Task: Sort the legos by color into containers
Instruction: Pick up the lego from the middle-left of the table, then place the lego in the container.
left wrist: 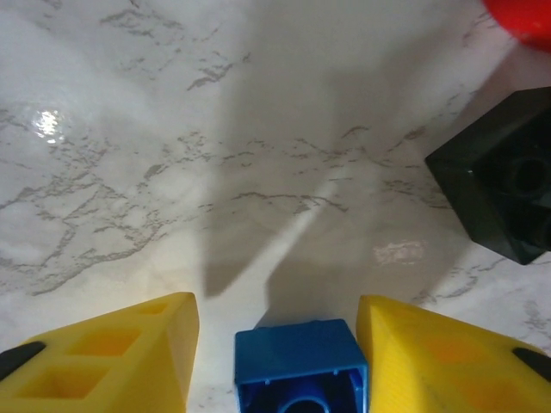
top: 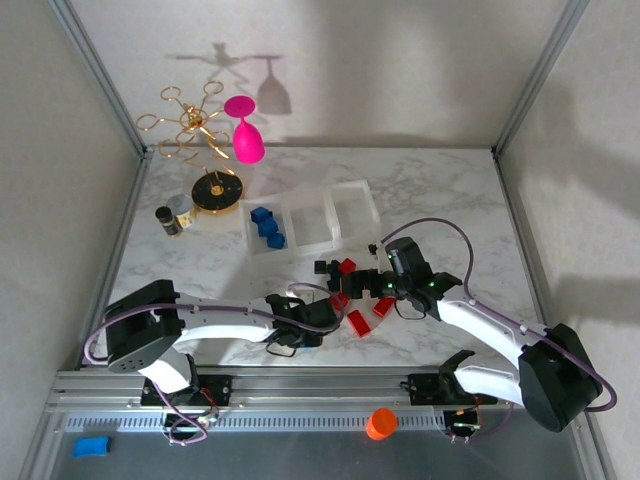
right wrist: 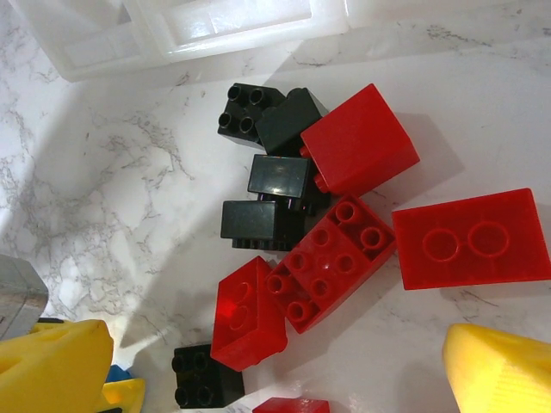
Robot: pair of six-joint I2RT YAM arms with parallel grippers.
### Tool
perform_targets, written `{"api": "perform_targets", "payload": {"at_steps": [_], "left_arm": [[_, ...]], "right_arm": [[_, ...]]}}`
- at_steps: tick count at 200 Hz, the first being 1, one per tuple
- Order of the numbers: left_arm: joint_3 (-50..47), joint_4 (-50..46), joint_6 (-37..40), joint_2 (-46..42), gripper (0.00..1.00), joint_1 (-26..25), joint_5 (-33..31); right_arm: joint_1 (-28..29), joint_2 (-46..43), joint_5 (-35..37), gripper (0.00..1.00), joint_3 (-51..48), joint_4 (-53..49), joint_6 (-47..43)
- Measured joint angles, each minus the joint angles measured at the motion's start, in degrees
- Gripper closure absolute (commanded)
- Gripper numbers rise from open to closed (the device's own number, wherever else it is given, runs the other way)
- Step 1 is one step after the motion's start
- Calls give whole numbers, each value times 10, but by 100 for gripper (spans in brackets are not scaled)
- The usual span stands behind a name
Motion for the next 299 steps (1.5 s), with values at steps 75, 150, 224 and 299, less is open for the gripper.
{"api": "perform_targets", "payload": {"at_steps": [75,150,224,299], "left_arm": [[-1,0,-4,1,67,-3,-6],[71,-80,12,-66,68,41,-88],[160,-89,133,-107,67,271,-158],[212,-27,228,32,67,377,-150]], "right_arm": [[0,0,0,1,-3,0,0],[0,-7,1,1,-1,14,0],[0,20,28,1,41,83,24],[0,100,48,1,84,125,35]]}}
